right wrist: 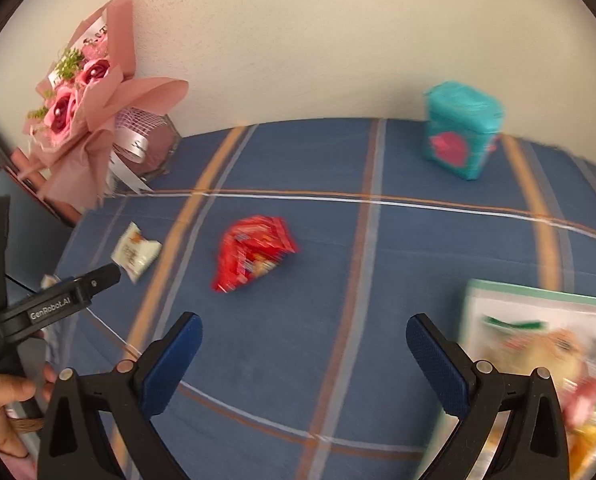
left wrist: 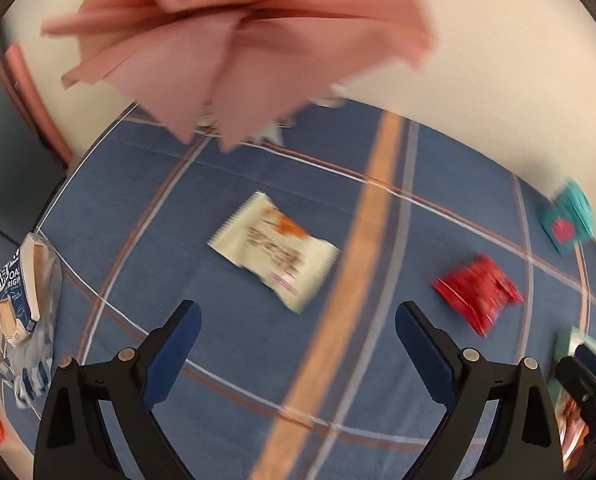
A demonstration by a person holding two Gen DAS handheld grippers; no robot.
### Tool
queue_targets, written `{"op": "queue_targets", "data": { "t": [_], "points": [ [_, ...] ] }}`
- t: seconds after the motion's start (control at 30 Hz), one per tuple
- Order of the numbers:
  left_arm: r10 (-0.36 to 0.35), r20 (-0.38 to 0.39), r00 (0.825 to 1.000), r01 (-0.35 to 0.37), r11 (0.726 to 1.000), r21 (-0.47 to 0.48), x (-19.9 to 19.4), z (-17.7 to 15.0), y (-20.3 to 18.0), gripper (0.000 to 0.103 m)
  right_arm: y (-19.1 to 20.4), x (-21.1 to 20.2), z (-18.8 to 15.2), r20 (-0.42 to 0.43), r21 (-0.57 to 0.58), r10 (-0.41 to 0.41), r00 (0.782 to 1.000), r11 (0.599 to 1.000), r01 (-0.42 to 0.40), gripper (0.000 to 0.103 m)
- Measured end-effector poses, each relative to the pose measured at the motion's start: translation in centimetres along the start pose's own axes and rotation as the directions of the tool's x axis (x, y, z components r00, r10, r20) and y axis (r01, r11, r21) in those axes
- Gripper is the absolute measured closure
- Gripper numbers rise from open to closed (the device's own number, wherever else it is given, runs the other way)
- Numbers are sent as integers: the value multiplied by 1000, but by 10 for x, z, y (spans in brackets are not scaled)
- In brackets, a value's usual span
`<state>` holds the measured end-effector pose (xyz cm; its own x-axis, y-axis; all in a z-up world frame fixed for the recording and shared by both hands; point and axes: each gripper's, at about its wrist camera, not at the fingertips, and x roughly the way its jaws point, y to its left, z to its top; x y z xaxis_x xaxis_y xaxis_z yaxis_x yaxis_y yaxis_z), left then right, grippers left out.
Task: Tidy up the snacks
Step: 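Move both open tools back toward the white pack and red Rolls Kiss pack, then grasp the white small pack with the left tool while the right tool grasps the red Rolls Kiss pack, then carry the white pack with the left tool while the right tool carries the Rolls Kiss pack to the tray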
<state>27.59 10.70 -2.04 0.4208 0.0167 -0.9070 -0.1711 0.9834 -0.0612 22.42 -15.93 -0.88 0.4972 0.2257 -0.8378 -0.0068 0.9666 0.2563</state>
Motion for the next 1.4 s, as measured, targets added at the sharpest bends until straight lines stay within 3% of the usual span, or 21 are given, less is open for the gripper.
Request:
{"op": "queue_targets", "data": {
  "t": [0.13, 0.43, 0.6, 0.67, 0.73, 0.8, 0.87, 0.9, 0.97, 1.07, 1.4],
  "points": [
    [-50, -13, 999, 49, 997, -63, 21, 17, 18, 5, 13, 33, 15, -19, 8, 22, 1000, 1000, -22, 0],
    [-15, -25, 1000, 13, 994, -106, 67, 32, 27, 6, 6, 84, 35, -67, 127, 121, 990, 986, -112, 1],
    [-31, -39, 999, 24, 988, -156, 85, 40, 32, 8, 10, 102, 42, -88, 154, 151, 985, 979, -136, 11],
    [-27, -62, 998, 17, 987, -160, 92, 39, 30, 22, 10, 107, 42, -93, 166, 160, 983, 976, -143, 16],
    [-37, -67, 997, 25, 983, -181, 96, 38, 31, 24, 9, 111, 43, -97, 174, 160, 982, 975, -141, 24],
    [-29, -59, 998, 19, 985, -174, 97, 37, 29, 27, 10, 113, 44, -99, 175, 163, 982, 974, -144, 35],
    [-21, -52, 998, 12, 987, -158, 94, 33, 26, 32, 11, 114, 44, -100, 184, 179, 979, 970, -159, 36],
    [-14, -45, 999, 8, 989, -148, 92, 31, 24, 33, 11, 114, 44, -99, 187, 180, 979, 969, -159, 41],
    [-6, -33, 999, 2, 991, -133, 88, 28, 20, 44, 12, 113, 42, -98, 201, 201, 975, 963, -179, 46],
    [-3, -35, 999, -1, 994, -105, 82, 23, 13, 48, 13, 109, 38, -101, 201, 200, 975, 963, -177, 51],
    [-103, -51, 993, 95, 985, -144, 51, -24, 2, 48, 12, 60, 17, -66, 169, 189, 980, 970, -175, 52]
  ]
}}
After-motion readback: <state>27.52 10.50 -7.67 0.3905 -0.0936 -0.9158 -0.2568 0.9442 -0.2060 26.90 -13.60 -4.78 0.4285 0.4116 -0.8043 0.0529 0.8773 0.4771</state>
